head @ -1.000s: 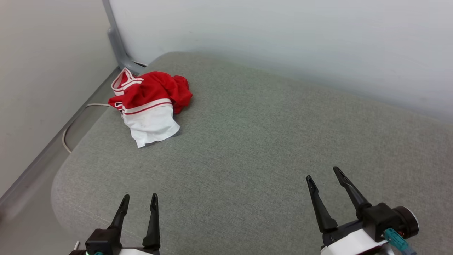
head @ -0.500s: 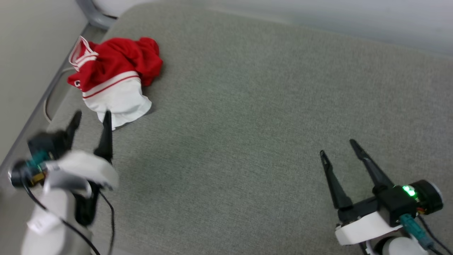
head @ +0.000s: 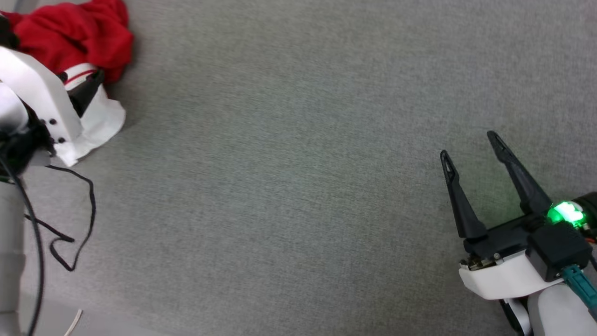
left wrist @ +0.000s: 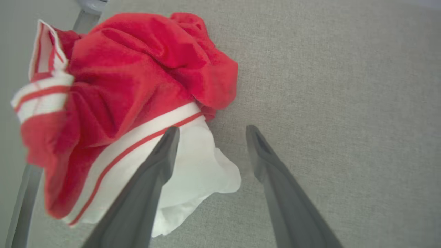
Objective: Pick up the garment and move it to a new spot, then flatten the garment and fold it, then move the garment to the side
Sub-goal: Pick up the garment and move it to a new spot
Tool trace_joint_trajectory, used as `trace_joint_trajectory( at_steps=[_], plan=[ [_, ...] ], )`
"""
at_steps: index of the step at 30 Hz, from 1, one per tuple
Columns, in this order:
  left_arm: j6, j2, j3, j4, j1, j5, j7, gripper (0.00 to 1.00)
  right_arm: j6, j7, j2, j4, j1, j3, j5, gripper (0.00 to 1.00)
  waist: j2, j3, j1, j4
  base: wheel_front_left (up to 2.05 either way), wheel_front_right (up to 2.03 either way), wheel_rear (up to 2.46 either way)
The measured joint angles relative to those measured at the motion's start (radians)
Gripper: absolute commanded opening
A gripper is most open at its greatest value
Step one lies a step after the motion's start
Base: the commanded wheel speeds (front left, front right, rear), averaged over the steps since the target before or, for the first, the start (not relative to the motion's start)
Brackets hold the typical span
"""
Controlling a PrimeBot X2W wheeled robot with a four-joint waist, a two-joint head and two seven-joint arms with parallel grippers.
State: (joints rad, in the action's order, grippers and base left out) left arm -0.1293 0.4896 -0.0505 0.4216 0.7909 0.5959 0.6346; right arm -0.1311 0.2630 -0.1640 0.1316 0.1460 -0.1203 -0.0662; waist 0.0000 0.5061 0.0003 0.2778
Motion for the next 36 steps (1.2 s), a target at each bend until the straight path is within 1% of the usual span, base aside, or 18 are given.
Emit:
trace_joint_trajectory(
  at_steps=[3, 6, 11, 12, 13, 14, 16, 19, 21, 24, 27, 30, 34, 36],
  plan=[
    [0.000, 0.035, -0.001, 0.043, 0.050, 0.042, 0.077, 1.00, 0.000, -0.003, -0.004, 0.033, 0.015, -0.002, -0.001, 1.00, 0.0000, 0.043, 0.0000, -0.024, 0.00, 0.00, 0.00],
    [0.000, 0.072, -0.001, 0.100, 0.082, 0.044, 0.114, 1.00, 0.000, -0.009, -0.005, 0.058, 0.022, -0.007, -0.006, 1.00, 0.0000, 0.083, -0.0001, -0.046, 0.00, 0.00, 0.00],
    [0.000, 0.072, 0.004, 0.191, 0.118, 0.071, 0.132, 1.00, 0.000, -0.013, -0.010, 0.078, 0.023, -0.004, -0.012, 1.00, 0.0000, 0.139, -0.0001, -0.072, 0.00, 0.00, 0.00],
    [0.000, 0.072, -0.002, 0.204, 0.121, 0.077, 0.142, 0.77, 0.000, -0.013, -0.010, 0.081, 0.023, -0.002, -0.013, 1.00, 0.0000, 0.147, -0.0001, -0.075, 0.00, 0.00, 0.00],
    [0.000, 0.074, -0.010, 0.212, 0.123, 0.079, 0.149, 0.05, 0.000, -0.013, -0.010, 0.083, 0.024, -0.001, -0.014, 1.00, 0.0000, 0.153, -0.0001, -0.078, 0.00, 0.00, 0.00],
    [0.000, 0.080, -0.018, 0.216, 0.129, 0.087, 0.157, 0.00, 0.000, -0.013, -0.010, 0.084, 0.025, -0.001, -0.016, 1.00, 0.0000, 0.157, -0.0002, -0.080, 0.00, 0.00, 0.00],
    [0.001, 0.087, -0.036, 0.218, 0.131, 0.101, 0.159, 0.00, 0.000, -0.013, -0.010, 0.082, 0.028, -0.001, -0.018, 1.00, 0.0000, 0.158, -0.0002, -0.081, 0.00, 0.00, 0.00],
    [0.001, 0.093, -0.045, 0.231, 0.124, 0.114, 0.114, 0.00, 0.000, -0.012, -0.007, 0.066, 0.030, -0.002, -0.021, 1.00, 0.0000, 0.143, -0.0001, -0.080, 0.00, 0.00, 0.00],
    [0.001, 0.096, -0.059, 0.234, 0.117, 0.112, 0.073, 0.00, 0.000, -0.011, -0.004, 0.051, 0.032, -0.003, -0.022, 1.00, 0.0000, 0.126, -0.0002, -0.080, 0.00, 0.00, 0.00],
    [0.000, 0.113, -0.072, 0.225, 0.116, 0.091, -0.034, 0.00, 0.000, -0.008, 0.002, 0.026, 0.035, -0.006, -0.022, 1.00, 0.0000, 0.092, -0.0001, -0.080, 0.00, 0.00, 0.00],
    [0.000, 0.130, -0.083, 0.206, 0.126, 0.078, -0.130, 0.00, 0.000, -0.005, 0.016, -0.007, 0.034, -0.010, -0.020, 1.00, 0.0000, 0.046, -0.0002, -0.081, 0.00, 0.00, 0.00],
    [0.000, 0.146, -0.123, 0.160, 0.132, 0.063, -0.202, 0.00, 0.000, -0.002, 0.035, -0.041, 0.032, -0.013, -0.012, 1.00, 0.0000, -0.012, -0.0002, -0.085, 0.00, 0.00, 0.00],
    [0.000, 0.182, -0.163, 0.094, 0.160, 0.022, -0.287, 0.00, 0.000, -0.001, 0.055, -0.077, 0.021, -0.012, -0.004, 1.00, 0.0000, -0.095, -0.0003, -0.094, 0.00, 0.00, 0.00],
    [0.000, 0.187, -0.184, 0.064, 0.179, 0.005, -0.315, 0.00, 0.000, 0.000, 0.070, -0.085, 0.019, -0.010, 0.002, 1.00, 0.0000, -0.138, -0.0004, -0.102, 0.00, 0.00, 0.00]
  ],
)
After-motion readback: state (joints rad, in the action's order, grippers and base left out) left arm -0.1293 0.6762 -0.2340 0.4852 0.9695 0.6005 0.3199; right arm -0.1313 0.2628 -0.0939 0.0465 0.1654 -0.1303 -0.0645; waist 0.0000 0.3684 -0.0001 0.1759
